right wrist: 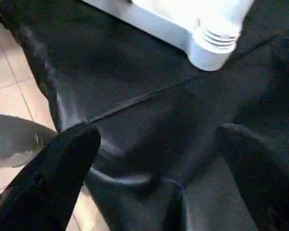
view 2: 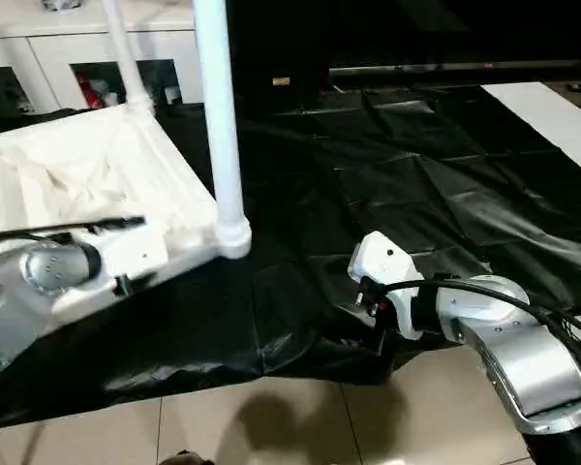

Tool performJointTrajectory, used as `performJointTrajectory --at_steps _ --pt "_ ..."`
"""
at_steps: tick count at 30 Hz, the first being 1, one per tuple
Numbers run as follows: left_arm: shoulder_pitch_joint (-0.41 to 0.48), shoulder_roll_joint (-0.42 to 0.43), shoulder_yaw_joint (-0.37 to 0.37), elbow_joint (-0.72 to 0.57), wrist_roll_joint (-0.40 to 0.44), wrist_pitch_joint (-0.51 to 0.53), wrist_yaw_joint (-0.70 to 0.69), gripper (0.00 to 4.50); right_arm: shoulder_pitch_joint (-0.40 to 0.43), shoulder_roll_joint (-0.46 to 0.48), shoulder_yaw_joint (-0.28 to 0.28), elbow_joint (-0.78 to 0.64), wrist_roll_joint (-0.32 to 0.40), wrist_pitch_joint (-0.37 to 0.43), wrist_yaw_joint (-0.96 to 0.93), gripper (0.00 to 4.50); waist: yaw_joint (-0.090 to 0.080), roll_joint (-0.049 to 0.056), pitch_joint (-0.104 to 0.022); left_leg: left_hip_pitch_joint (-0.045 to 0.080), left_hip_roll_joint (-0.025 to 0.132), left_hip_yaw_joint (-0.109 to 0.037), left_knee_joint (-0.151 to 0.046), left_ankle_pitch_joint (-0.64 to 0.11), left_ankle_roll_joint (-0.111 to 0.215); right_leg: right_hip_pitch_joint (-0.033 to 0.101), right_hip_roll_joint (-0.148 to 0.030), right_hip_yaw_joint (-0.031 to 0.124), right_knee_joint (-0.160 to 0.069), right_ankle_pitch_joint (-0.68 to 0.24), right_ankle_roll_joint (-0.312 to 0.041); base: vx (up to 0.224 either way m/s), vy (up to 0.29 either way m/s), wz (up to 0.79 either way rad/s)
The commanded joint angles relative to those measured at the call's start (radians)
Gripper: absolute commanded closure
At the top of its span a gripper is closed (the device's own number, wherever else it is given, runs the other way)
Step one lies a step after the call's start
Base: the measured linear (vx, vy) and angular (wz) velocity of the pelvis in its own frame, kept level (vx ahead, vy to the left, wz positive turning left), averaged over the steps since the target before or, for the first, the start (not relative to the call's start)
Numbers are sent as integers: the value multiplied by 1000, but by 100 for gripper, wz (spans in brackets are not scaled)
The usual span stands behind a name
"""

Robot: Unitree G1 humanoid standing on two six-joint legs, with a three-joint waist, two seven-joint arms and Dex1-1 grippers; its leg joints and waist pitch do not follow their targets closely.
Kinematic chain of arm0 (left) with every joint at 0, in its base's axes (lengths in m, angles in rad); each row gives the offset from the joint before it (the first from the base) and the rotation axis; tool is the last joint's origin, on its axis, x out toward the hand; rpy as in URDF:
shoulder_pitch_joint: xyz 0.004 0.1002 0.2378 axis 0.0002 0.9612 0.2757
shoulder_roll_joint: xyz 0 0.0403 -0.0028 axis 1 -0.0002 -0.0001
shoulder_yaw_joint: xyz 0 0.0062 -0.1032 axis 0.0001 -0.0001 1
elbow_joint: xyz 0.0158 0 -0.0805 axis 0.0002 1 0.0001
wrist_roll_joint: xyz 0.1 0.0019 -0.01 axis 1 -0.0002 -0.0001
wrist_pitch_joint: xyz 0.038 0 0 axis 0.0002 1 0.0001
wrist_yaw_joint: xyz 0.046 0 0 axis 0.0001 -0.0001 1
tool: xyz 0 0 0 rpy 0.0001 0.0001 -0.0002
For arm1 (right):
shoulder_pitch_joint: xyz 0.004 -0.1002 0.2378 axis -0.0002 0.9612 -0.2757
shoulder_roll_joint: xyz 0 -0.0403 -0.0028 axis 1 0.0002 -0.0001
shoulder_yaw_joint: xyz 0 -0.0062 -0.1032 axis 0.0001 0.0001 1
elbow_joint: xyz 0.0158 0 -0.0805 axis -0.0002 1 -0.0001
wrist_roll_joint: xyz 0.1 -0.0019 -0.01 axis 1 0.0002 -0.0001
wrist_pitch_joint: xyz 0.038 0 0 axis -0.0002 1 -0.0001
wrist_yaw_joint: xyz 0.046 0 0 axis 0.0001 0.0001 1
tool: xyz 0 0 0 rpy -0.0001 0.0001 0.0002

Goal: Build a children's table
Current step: Rotate table base

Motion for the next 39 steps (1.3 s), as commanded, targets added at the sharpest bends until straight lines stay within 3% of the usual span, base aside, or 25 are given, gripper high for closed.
performJointTrajectory --at_steps 1,9,12,13,14,15,16,17,18,20,21,23,24,26,27,30,31,32,33,34,35,36,37,38,39 --pt "27 -95 141 -69 -131 26 42 3 20 43 -47 -45 32 25 -62 0 9 -10 -65 6 50 -22 -65 -125 53 44 -84 64 -90 -121 -203 0 0 0" --pt "214 -471 404 -237 -342 -48 341 3 116 343 -197 -13 -107 -9 -555 0 14 -15 -63 1 52 -20 -68 -141 35 37 -85 63 -97 -130 -189 0 0 0" --pt "291 -582 437 -262 -344 -17 424 3 165 401 -185 12 -156 -53 -653 0 1 -5 -58 11 65 -33 -82 -219 3 30 -48 45 -107 -175 -136 0 0 0" --pt "314 -607 427 -266 -300 -29 469 3 170 436 -172 33 -169 -72 -692 0 -14 1 -50 -60 45 -97 -118 -295 64 76 -43 -19 -79 -159 -118 -9 -31 34" --pt "314 -607 426 -267 -299 -29 471 3 170 437 -172 33 -169 -72 -694 0 -7 22 -60 -24 74 -137 -124 -373 72 62 -34 -27 -72 -160 -114 -9 -31 34" --pt "317 -610 421 -268 -283 -38 486 3 166 452 -171 38 -173 -77 -710 0 -44 30 -59 0 117 -227 -142 -394 142 42 -19 -25 -24 -105 -166 -12 -81 53" --pt "319 -608 406 -265 -273 -67 499 3 149 483 -169 49 -178 -92 -743 0 -58 49 -45 6 118 -289 -172 -439 186 30 7 -23 30 -181 -196 -28 -120 43" --pt "315 -609 406 -261 -277 -59 499 3 143 494 -169 55 -173 -97 -746 0 -71 42 -49 44 169 -282 -164 -434 170 -6 -2 19 50 -201 -189 -28 -120 43" --pt "310 -610 408 -257 -280 -49 500 3 137 506 -169 62 -168 -102 -750 0 -71 23 -42 34 162 -271 -164 -432 195 -4 -13 39 65 -170 -176 -22 -186 37" --pt "304 -614 413 -250 -291 -54 498 3 127 518 -157 74 -178 -100 -757 0 -53 -10 -29 -10 45 -179 -97 -363 196 10 -58 109 -69 -156 -275 -11 -253 23" --pt "299 -603 403 -237 -283 -60 488 3 118 512 -126 84 -203 -121 -752 0 14 -41 -39 -42 -71 -63 115 -131 111 58 -119 140 -166 -469 -184 -26 -251 11" --pt "296 -601 403 -227 -289 -85 477 3 115 493 -81 89 -224 -142 -727 0 35 -55 -24 -59 -75 -61 75 -48 70 71 -94 148 -154 -554 225 -34 -221 -3" --pt "295 -604 407 -226 -290 -87 481 3 115 485 -59 91 -230 -148 -710 0 38 -53 -29 -54 -71 -64 52 -54 85 78 -88 156 -151 -489 299 -27 -187 3" --pt "302 -609 410 -231 -287 -86 497 3 119 479 -15 94 -243 -161 -687 0 36 -19 -46 -47 -14 -123 -10 -54 172 113 -154 33 -136 -106 221 -25 -142 28" --pt "306 -608 407 -236 -290 -85 495 3 119 481 -7 95 -244 -165 -683 0 24 -11 -49 -39 -6 -140 -14 -119 170 111 -143 -10 -146 -183 198 -23 -124 47" --pt "319 -603 399 -249 -285 -84 493 3 115 489 13 104 -243 -171 -675 0 21 2 -25 -10 -1 -101 5 -247 107 120 -159 -57 -204 -542 112 -1 -107 57" --pt "322 -602 399 -250 -285 -81 492 3 112 490 19 109 -246 -175 -675 0 19 1 -9 18 0 -70 30 -292 97 122 -156 -102 -241 -710 99 28 -40 57" --pt "326 -603 402 -244 -288 -84 497 3 107 496 31 125 -245 -196 -669 0 8 25 3 119 24 -39 23 -397 71 68 -95 -103 -259 -784 107 28 -40 57" --pt "327 -606 409 -239 -292 -85 503 3 107 508 26 127 -231 -196 -670 0 14 38 6 123 192 -132 -103 -741 62 95 -43 -135 -86 -570 98 7 -20 33" --pt "327 -608 412 -237 -293 -83 505 3 106 506 28 127 -229 -195 -666 0 62 49 -4 69 187 -60 -197 -958 -26 106 21 -68 102 -248 -27 0 0 0" --pt "327 -608 414 -236 -294 -82 505 3 105 505 30 127 -230 -195 -664 0 27 16 -12 101 192 -80 -191 -940 1 99 -5 -13 124 -218 -14 0 0 0" --pt "328 -607 416 -235 -295 -83 505 3 103 500 35 128 -233 -202 -658 0 38 7 -3 155 180 -64 -161 -944 -10 46 -48 43 71 -329 -39 99 -38 4" --pt "329 -606 416 -235 -295 -85 503 3 103 498 38 129 -235 -209 -654 0 30 -17 -5 178 127 -48 -124 -899 2 34 -71 80 -6 -422 -52 156 -84 10" --pt "332 -605 419 -237 -298 -86 502 3 103 500 36 132 -234 -208 -655 0 83 -56 11 63 -19 8 65 -447 76 123 -155 207 -180 -696 -24 156 -84 10" --pt "335 -604 422 -240 -301 -86 500 3 102 502 34 135 -232 -208 -657 0 114 -53 -13 -34 -19 -49 135 -169 133 209 -189 242 -177 -731 -1 193 -54 -3"
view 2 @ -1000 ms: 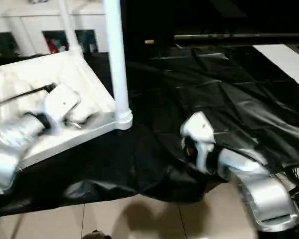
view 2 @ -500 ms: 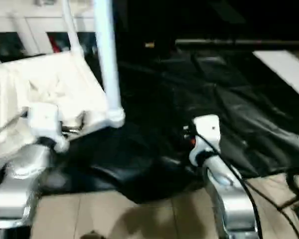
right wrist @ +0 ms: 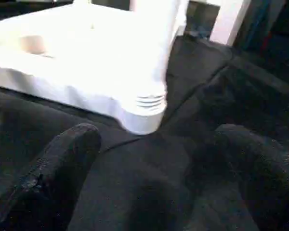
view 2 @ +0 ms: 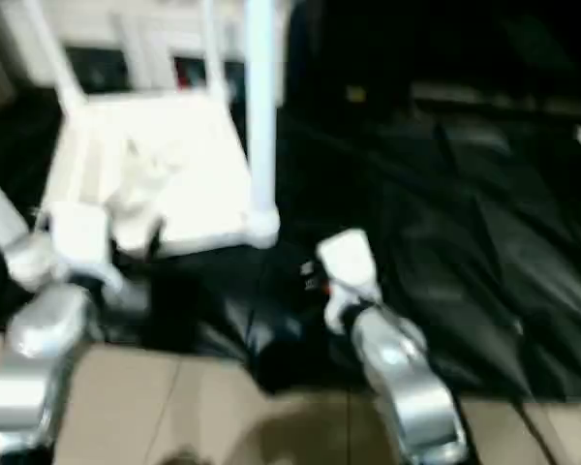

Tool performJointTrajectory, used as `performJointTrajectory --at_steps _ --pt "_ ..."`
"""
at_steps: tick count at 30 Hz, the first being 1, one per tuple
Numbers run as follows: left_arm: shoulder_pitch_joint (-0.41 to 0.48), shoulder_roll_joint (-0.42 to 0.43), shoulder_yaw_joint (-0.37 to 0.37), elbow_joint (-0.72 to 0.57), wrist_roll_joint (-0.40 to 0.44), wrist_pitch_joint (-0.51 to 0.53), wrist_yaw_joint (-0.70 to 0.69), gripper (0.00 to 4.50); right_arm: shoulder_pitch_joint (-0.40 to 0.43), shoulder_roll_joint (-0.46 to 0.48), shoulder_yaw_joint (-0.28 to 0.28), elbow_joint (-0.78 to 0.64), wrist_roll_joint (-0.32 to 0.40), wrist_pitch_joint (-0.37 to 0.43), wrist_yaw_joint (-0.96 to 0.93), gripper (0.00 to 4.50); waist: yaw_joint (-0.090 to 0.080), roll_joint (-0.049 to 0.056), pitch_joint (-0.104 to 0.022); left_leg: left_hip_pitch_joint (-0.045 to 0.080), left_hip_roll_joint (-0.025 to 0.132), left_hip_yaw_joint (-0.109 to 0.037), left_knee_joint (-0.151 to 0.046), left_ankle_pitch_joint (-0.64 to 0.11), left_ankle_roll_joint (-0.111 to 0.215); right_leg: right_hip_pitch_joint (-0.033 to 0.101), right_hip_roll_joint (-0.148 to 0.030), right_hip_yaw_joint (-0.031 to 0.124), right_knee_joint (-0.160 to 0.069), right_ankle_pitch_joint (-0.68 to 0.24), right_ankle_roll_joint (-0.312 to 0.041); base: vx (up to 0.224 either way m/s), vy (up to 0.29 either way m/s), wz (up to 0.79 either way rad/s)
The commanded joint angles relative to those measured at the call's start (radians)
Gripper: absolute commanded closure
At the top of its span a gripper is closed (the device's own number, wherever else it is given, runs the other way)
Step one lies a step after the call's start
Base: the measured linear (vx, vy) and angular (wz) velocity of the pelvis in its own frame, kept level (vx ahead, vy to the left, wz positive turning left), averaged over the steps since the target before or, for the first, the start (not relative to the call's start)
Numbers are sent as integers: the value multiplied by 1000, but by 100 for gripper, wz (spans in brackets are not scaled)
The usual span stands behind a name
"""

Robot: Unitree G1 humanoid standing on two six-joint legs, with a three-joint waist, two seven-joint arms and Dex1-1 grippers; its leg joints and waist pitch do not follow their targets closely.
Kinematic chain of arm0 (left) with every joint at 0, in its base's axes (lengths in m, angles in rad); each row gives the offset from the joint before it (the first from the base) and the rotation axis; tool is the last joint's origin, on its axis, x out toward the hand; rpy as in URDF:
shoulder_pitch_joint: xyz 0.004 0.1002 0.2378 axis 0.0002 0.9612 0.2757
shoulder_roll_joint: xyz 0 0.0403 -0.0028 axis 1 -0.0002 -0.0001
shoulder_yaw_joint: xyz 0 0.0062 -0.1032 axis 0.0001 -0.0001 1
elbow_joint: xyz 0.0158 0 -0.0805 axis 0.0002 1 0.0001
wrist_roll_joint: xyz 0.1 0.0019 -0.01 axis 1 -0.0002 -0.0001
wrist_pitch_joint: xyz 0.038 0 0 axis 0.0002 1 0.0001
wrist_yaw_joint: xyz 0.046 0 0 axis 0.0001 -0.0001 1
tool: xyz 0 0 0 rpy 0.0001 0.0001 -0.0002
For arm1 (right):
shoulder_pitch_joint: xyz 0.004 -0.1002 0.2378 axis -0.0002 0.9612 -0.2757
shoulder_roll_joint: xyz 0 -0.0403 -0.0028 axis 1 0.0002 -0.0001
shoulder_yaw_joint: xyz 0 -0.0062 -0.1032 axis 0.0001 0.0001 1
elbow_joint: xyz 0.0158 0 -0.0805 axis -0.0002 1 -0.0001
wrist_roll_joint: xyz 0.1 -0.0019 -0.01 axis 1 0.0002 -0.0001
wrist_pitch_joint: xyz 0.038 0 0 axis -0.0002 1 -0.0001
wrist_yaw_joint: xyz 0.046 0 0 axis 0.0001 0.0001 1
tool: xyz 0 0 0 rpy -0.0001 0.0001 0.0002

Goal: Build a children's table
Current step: Rotate table base

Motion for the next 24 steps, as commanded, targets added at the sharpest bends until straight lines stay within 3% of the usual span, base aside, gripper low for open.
performJointTrajectory --at_steps 1,2,3,4,5,6,7,8,9,10,11,12,13,14,15,16,17,18,19,20,21,22,23,24 --pt "-7 7 -7 -8 -9 3 -6 3 -8 0 -7 11 5 -5 -2 0 38 -29 -46 -136 -25 -61 73 -8 104 103 -185 199 -246 -444 54 197 -30 -1" --pt "-3 10 -3 -11 -11 3 -7 3 -8 8 -18 16 4 -7 -19 0 42 -23 -62 -156 -52 -64 48 85 109 126 -129 154 -227 -108 60 197 -30 -1" --pt "-1 12 1 -12 -13 4 -7 3 -6 17 -33 18 5 -5 -41 0 37 -14 -68 -157 -51 -67 23 125 115 128 -110 139 -222 64 52 195 -6 13" --pt "0 14 4 -12 -15 4 -8 3 -5 24 -43 19 5 -3 -57 0 29 14 -83 -142 -41 -67 -43 224 138 131 -43 88 -208 304 86 243 35 18" --pt "2 16 8 -12 -17 4 -8 3 0 33 -59 17 10 -4 -68 0 1 67 -104 -41 22 -111 -101 333 197 78 11 0 -149 358 164 243 35 18" --pt "2 18 11 -12 -18 4 -9 3 5 37 -68 14 15 -6 -72 0 -66 86 -129 118 156 -281 -129 326 468 -111 7 -28 29 22 167 253 49 -7" --pt "3 22 18 -11 -23 4 -12 3 13 43 -81 4 23 -12 -75 0 -70 73 -132 139 174 -293 -95 558 547 -179 -27 9 60 -38 140 235 22 -20" --pt "3 22 18 -11 -23 4 -12 3 13 43 -81 4 23 -12 -75 0 -70 73 -132 139 174 -293 -95 558 547 -179 -27 9 60 -38 140 235 22 -20" --pt "4 24 19 -9 -25 4 -14 3 17 46 -89 -1 26 -18 -80 0 -83 62 -102 43 95 -209 -125 595 460 -175 -16 12 85 111 184 175 20 -20" --pt "4 28 21 -5 -29 4 -19 3 21 52 -104 -9 30 -24 -95 0 -87 53 -105 48 76 -202 -128 552 448 -185 -16 15 67 154 177 136 7 -12" --pt "4 28 22 -4 -30 4 -19 3 21 53 -106 -11 30 -24 -98 0 -96 27 -87 25 53 -142 -142 340 427 -194 -25 35 5 284 116 136 7 -12" --pt "2 23 34 3 -54 3 -25 3 26 64 -131 -23 37 -11 -122 0 -101 -11 -74 -12 -30 -96 -132 115 358 -135 -49 73 -121 356 63 123 -65 -5" --pt "2 18 41 5 -68 2 -28 3 27 67 -138 -27 38 -6 -129 0 -88 -32 -60 -60 -73 -67 -100 -2 298 -92 -97 125 -194 177 74 112 -81 -3" --pt "-1 23 40 9 -70 5 -35 3 33 71 -149 -39 42 -2 -136 0 -70 -39 -90 -61 -77 -91 3 -26 180 -25 -201 208 -222 -102 32 112 -81 -3" --pt "-3 27 37 11 -69 8 -40 3 37 73 -156 -46 45 0 -140 0 -68 -48 -90 -79 -60 -103 -3 29 129 2 -207 205 -210 -40 -5 138 -70 1" --pt "-6 30 38 16 -75 8 -48 3 40 74 -158 -53 47 3 -140 0 -76 -41 -88 -83 -57 -107 -36 180 40 -7 -161 164 -167 300 -18 115 -74 -6" --pt "-9 36 36 22 -77 1 -58 3 44 75 -158 -58 45 5 -137 0 -90 -13 -78 -75 -31 -107 -98 323 -3 -40 -122 111 -142 613 -31 115 -74 -6" --pt "-18 45 33 38 -74 0 -69 3 48 64 -141 -59 43 11 -112 0 -104 10 -88 -77 -22 -102 -105 407 -13 -53 -74 88 -122 774 -27 71 -41 -6" --pt "-23 45 33 44 -75 1 -71 3 50 58 -134 -59 43 12 -103 0 -107 19 -92 -68 -11 -103 -105 394 -24 -59 -66 82 -121 764 -36 0 0 0" --pt "-26 45 34 47 -77 2 -71 3 50 54 -129 -59 44 12 -99 0 -112 24 -95 -54 9 -105 -106 307 -46 -64 -69 78 -131 654 -79 0 0 0" --pt "-30 45 34 50 -80 -4 -76 3 50 45 -118 -57 35 9 -92 0 -117 25 -92 -54 16 -107 -112 258 -52 -62 -74 77 -135 585 -107 0 0 0" --pt "-34 46 32 51 -83 -6 -78 3 49 42 -114 -56 30 10 -90 0 -120 25 -87 -53 25 -105 -122 157 -58 -59 -83 78 -148 453 -148 0 0 0" --pt "-36 47 30 51 -84 -7 -78 3 48 41 -113 -54 29 12 -90 0 -116 20 -81 -60 18 -92 -127 66 -15 -53 -107 90 -164 339 -185 0 0 0" --pt "-39 45 29 52 -85 -6 -77 3 46 41 -113 -51 29 12 -90 0 -111 14 -79 -62 14 -82 -122 27 22 -50 -126 103 -180 263 -206 -52 38 7"
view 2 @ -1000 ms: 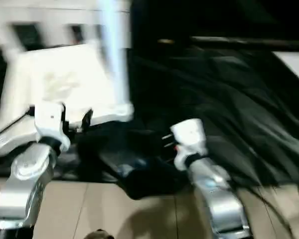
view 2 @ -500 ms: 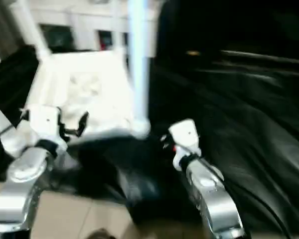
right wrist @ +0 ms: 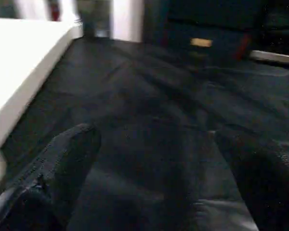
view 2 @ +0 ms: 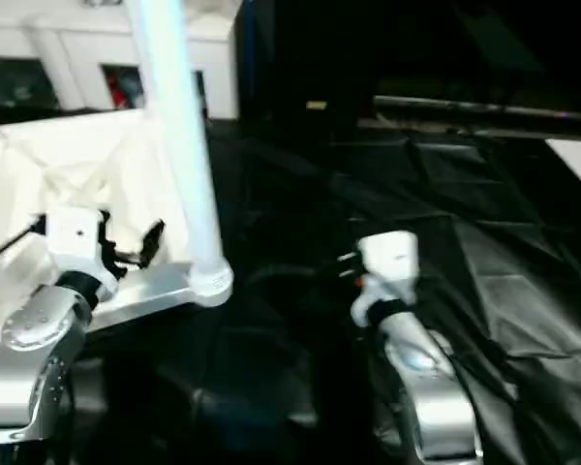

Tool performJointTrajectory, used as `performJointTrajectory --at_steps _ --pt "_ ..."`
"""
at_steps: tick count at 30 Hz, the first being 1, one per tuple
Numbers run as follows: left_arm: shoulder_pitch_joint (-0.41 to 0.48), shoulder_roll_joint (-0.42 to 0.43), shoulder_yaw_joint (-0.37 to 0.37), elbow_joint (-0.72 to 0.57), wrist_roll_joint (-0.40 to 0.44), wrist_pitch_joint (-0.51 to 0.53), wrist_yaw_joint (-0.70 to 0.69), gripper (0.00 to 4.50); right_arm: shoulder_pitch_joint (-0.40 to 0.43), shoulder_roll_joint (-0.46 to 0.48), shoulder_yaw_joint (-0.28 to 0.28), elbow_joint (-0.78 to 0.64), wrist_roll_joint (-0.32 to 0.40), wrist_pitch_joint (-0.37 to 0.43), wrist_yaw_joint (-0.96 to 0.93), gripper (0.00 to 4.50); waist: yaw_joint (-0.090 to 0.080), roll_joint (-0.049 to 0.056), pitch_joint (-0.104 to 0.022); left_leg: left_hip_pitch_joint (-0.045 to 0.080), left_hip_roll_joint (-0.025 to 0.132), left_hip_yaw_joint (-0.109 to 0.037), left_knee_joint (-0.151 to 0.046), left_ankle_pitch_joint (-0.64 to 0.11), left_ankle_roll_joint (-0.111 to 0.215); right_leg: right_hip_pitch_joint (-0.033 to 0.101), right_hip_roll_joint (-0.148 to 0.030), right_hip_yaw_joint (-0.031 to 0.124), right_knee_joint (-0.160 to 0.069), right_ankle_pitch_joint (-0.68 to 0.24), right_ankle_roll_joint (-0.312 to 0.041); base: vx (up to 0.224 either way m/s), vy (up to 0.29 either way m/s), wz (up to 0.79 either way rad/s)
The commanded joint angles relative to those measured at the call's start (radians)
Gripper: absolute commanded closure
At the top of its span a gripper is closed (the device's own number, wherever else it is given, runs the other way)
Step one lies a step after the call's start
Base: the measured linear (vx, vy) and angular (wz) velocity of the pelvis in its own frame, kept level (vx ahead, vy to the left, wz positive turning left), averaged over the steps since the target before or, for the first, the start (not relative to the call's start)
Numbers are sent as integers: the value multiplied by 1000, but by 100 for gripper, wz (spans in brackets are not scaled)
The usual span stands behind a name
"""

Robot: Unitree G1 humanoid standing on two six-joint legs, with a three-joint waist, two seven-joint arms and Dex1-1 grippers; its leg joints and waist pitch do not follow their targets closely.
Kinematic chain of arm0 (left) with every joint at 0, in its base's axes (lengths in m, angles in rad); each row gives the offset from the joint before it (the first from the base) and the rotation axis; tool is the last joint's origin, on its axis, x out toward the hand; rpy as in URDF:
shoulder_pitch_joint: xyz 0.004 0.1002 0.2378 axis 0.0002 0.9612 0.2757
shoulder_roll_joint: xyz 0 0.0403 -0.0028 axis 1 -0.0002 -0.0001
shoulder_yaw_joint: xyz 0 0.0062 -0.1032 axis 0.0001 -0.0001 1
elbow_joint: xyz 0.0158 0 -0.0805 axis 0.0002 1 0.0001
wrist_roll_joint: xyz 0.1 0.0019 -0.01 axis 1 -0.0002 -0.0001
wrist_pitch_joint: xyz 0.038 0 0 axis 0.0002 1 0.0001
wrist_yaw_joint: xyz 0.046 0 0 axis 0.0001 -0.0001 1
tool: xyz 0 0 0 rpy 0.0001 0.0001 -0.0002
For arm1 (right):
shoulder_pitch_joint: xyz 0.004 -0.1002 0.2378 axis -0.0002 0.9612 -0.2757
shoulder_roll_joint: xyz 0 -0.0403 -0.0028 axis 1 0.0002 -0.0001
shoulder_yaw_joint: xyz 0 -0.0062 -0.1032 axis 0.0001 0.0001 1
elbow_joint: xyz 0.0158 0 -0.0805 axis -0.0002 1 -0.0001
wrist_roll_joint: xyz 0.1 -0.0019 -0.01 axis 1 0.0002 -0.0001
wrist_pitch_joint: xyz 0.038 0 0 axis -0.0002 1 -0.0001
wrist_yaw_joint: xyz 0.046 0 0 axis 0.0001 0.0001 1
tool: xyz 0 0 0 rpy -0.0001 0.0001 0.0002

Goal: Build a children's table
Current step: Rotate table base

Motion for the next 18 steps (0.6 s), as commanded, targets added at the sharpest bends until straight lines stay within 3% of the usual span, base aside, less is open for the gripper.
performJointTrajectory --at_steps 1,2,3,4,5,6,7,8,9,10,11,12,13,14,15,16,17,18 --pt "-21 -1 -5 -2 -9 -4 -7 3 -1 -8 -7 -1 0 12 1 0 17 1 -41 -12 57 6 -53 -66 117 82 -168 102 -112 -124 -282 -50 55 12" --pt "-21 -1 -6 -2 -8 -5 -8 3 -1 -8 -8 0 1 12 0 0 41 -9 -39 -18 64 1 1 -74 141 93 -241 156 -157 -305 -297 -50 55 12" --pt "-22 0 -9 -1 -10 -6 -8 3 -3 -8 -9 2 1 12 0 0 50 -7 -39 -30 74 -10 27 -66 138 100 -276 175 -170 -372 -296 -56 97 5" --pt "-24 1 -15 0 -9 -3 -6 3 -5 -9 -11 5 3 14 3 0 63 1 -36 -57 82 -35 65 -69 120 108 -314 198 -183 -463 -291 -60 147 -5" --pt "-27 6 -28 3 9 -11 3 3 -9 -16 -8 10 1 14 11 0 63 8 -31 -52 86 -51 46 -62 102 90 -277 171 -176 -478 -292 -60 147 -5" --pt "-29 10 -42 2 30 -25 7 3 -13 -25 -5 19 0 9 18 0 49 26 -30 -13 75 -30 -64 -66 115 56 -133 81 -134 -440 -260 -61 191 0" --pt "-30 10 -43 2 31 -26 7 3 -14 -26 -4 20 0 9 19 0 29 40 -33 15 74 -22 -102 -130 131 26 -56 34 -96 -387 -221 -49 199 15" --pt "-36 9 -52 -1 43 -11 18 3 -21 -30 -6 32 2 5 23 0 2 58 -52 56 95 -38 -117 -183 133 -8 -5 0 -18 -193 -165 -49 199 15" --pt "-36 8 -52 -1 43 -10 18 3 -21 -30 -6 33 2 5 23 0 -3 62 -50 41 109 -42 -129 -209 98 -8 -1 -4 2 -110 -135 -54 211 20" --pt "-38 5 -54 -1 43 -4 23 3 -26 -33 -6 40 1 3 26 0 1 62 -45 16 133 -59 -146 -290 -28 10 -18 4 -6 -1 -82 -62 182 18" --pt "-38 -1 -51 -1 36 0 24 3 -29 -34 -6 43 2 2 27 0 -1 71 -52 39 161 -84 -156 -332 -154 0 -17 1 0 15 -58 -62 182 18" --pt "-38 -11 -49 -1 29 1 30 3 -33 -36 -8 48 2 1 28 0 -13 74 -53 42 198 -107 -170 -294 -161 -7 -21 -3 24 -28 -24 -45 92 14" --pt "-38 -22 -46 -4 15 -8 28 3 -36 -38 -11 51 3 0 30 0 -13 78 -52 35 208 -112 -173 -272 -129 -7 -27 -4 35 -55 -7 -51 24 3" --pt "-40 -21 -54 -3 15 7 26 3 -37 -41 -15 53 6 0 32 0 -10 70 -48 18 217 -110 -182 -277 -45 -2 -37 -4 48 -97 16 -51 24 3" --pt "-41 -19 -60 -2 17 19 24 3 -38 -43 -17 54 8 0 34 0 -7 63 -54 22 207 -104 -173 -284 -2 -2 -43 2 46 -105 19 -68 -32 1" --pt "-42 -11 -74 -1 26 23 18 3 -39 -47 -20 56 9 0 36 0 -7 46 -54 7 152 -75 -140 -276 73 10 -73 29 -9 -74 -10 -64 -83 -1" --pt "-44 -3 -86 1 30 23 4 3 -41 -51 -25 59 12 -2 39 0 5 22 -52 -42 68 -14 -87 -243 72 36 -131 64 -81 -85 -77 -64 -83 -1" --pt "-46 8 -99 2 37 21 -10 3 -43 -55 -31 62 15 -2 44 0 33 -6 -57 -44 48 7 -56 -132 62 48 -166 84 -106 -252 -30 -70 -105 -6"
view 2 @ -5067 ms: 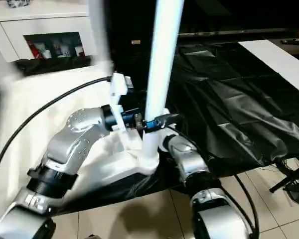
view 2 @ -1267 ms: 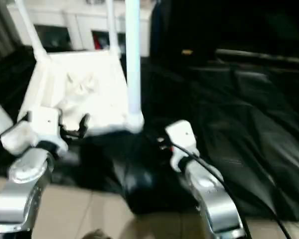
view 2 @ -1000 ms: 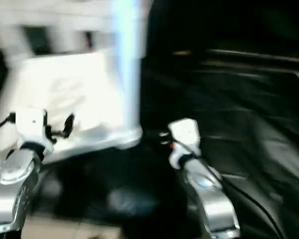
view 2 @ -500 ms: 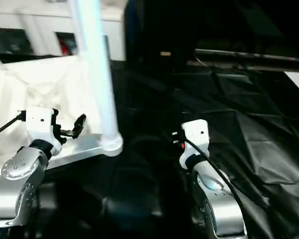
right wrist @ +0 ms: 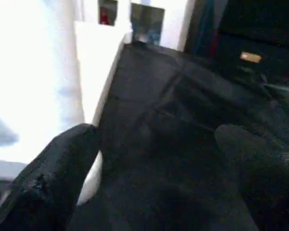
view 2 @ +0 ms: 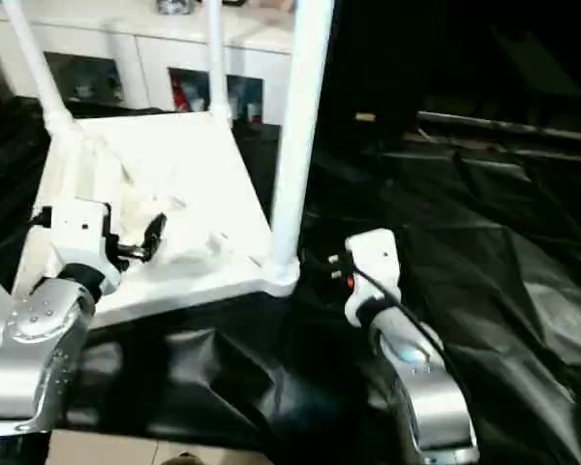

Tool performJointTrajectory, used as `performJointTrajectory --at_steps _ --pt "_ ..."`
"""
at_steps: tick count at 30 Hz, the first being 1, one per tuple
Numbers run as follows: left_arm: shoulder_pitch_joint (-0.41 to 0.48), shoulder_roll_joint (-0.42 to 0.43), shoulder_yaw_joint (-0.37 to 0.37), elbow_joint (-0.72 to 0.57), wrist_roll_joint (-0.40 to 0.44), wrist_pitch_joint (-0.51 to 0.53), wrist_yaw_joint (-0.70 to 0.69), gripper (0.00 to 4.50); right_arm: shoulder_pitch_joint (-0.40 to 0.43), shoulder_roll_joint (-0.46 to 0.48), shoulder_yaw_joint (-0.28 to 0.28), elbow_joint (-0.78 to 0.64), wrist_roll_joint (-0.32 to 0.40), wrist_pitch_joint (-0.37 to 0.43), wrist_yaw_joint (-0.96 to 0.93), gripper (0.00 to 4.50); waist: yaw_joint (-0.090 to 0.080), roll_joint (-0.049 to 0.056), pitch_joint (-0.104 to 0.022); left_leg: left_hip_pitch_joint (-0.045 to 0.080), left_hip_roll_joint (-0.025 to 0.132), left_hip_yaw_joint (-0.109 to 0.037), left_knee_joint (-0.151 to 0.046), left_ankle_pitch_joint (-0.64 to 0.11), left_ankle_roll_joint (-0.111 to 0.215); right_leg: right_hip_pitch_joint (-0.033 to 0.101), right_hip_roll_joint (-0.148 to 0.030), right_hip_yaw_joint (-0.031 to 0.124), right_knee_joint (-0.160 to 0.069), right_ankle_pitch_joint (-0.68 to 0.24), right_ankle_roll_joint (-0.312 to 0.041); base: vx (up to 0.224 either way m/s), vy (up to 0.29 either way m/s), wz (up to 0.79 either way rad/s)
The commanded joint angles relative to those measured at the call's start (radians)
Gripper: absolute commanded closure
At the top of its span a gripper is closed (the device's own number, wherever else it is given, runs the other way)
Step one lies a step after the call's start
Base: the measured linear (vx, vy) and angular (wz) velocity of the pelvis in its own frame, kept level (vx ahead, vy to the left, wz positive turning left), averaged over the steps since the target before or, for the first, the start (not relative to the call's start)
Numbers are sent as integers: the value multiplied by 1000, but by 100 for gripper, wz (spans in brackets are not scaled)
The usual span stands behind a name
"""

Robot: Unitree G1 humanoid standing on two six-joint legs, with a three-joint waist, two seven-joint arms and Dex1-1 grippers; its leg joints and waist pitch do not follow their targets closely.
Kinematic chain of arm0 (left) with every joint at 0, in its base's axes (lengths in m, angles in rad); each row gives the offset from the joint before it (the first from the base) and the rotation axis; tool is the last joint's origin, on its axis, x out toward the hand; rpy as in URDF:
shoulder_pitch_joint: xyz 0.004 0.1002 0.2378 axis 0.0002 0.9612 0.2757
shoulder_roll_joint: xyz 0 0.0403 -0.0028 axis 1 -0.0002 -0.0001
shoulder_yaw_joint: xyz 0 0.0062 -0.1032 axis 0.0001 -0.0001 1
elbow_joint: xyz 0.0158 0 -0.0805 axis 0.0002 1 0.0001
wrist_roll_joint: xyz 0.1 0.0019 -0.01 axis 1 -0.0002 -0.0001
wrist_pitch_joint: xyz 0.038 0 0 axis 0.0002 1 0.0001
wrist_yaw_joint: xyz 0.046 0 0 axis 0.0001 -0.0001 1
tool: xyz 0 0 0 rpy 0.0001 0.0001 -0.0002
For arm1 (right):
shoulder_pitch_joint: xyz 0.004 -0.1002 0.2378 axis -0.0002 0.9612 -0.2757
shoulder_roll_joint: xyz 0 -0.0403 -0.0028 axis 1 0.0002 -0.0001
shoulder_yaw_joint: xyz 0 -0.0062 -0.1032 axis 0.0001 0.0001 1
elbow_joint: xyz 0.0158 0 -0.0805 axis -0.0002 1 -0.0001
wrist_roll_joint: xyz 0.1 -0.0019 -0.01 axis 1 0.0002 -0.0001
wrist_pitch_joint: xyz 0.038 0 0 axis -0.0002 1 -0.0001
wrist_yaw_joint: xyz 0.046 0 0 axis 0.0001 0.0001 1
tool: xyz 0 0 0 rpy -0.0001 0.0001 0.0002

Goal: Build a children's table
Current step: Rotate table base

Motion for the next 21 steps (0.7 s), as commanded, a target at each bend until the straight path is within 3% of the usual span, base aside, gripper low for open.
performJointTrajectory --at_steps 1,2,3,4,5,6,7,8,10,11,12,14,16,18,21 --pt "-24 21 -46 2 6 10 -44 3 -7 -18 -34 15 15 -1 17 0 29 -26 -50 10 50 -18 -66 -121 31 31 -158 92 -133 -304 -34 -76 -102 -4" --pt "-31 36 -59 8 6 5 -69 3 -12 -29 -37 20 18 -4 29 0 34 -20 -46 9 59 -13 -80 -80 28 24 -139 83 -135 -427 -21 -76 -102 -4" --pt "-41 56 -74 21 13 6 -93 3 -19 -41 -40 26 22 -6 43 0 34 -16 -43 10 64 -12 -90 -86 24 18 -127 74 -136 -464 -25 -69 -85 -4" --pt "-48 68 -83 30 19 7 -107 3 -23 -48 -43 31 24 -8 52 0 32 -3 -36 19 69 -9 -104 -169 2 3 -109 60 -141 -531 -45 -36 -58 -3" --pt "-66 83 -94 54 8 31 -143 3 -32 -63 -45 36 29 -4 68 0 27 -3 -34 21 72 -11 -108 -212 -9 0 -104 55 -141 -547 -52 -36 -58 -3" --pt "-94 108 -111 93 -7 63 -206 3 -44 -86 -47 45 35 -1 95 0 21 3 -34 28 81 -17 -122 -285 -29 -1 -93 49 -132 -495 -76 0 0 0" --pt "-108 123 -122 113 -8 65 -234 3 -48 -99 -47 48 36 0 110 0 20 4 -35 32 86 -20 -126 -310 -35 -1 -92 49 -126 -443 -90 0 0 0" --pt "-113 126 -122 120 -17 70 -249 3 -49 -105 -47 48 39 0 118 0 19 6 -36 32 88 -20 -127 -309 -37 0 -93 50 -122 -409 -102 0 0 0" --pt "-156 165 -137 175 -90 101 -388 3 -56 -153 -49 38 61 8 179 0 23 23 -39 31 89 -18 -127 -286 -35 5 -97 53 -115 -315 -133 0 0 0" --pt "-170 183 -148 192 -113 116 -444 3 -56 -172 -53 31 72 13 205 0 22 18 -40 33 89 -16 -127 -284 -33 5 -95 52 -114 -288 -141 0 0 0" --pt "-189 218 -180 214 -131 110 -529 3 -53 -200 -56 19 91 24 251 0 23 19 -49 28 90 -13 -125 -202 -17 19 -94 50 -99 -135 -170 0 0 0" --pt "-195 243 -204 214 -147 122 -594 3 -49 -218 -57 7 107 35 282 0 21 21 -50 23 89 -10 -121 -137 13 27 -95 49 -85 -7 -199 0 0 0" --pt "-209 274 -238 231 -147 103 -675 3 -41 -249 -51 -12 127 54 331 0 19 27 -53 27 92 -5 -116 -98 35 26 -96 46 -78 72 -234 0 0 0" --pt "-253 299 -278 310 -107 40 -756 3 -27 -297 -37 -35 149 69 400 0 18 20 -52 29 90 0 -114 -93 67 32 -93 46 -83 94 -246 0 0 0" --pt "-322 303 -309 434 -39 -80 -775 20 -18 -332 -20 -46 167 61 454 0 20 25 -51 32 95 1 -113 -102 74 32 -101 48 -84 80 -255 0 0 0"
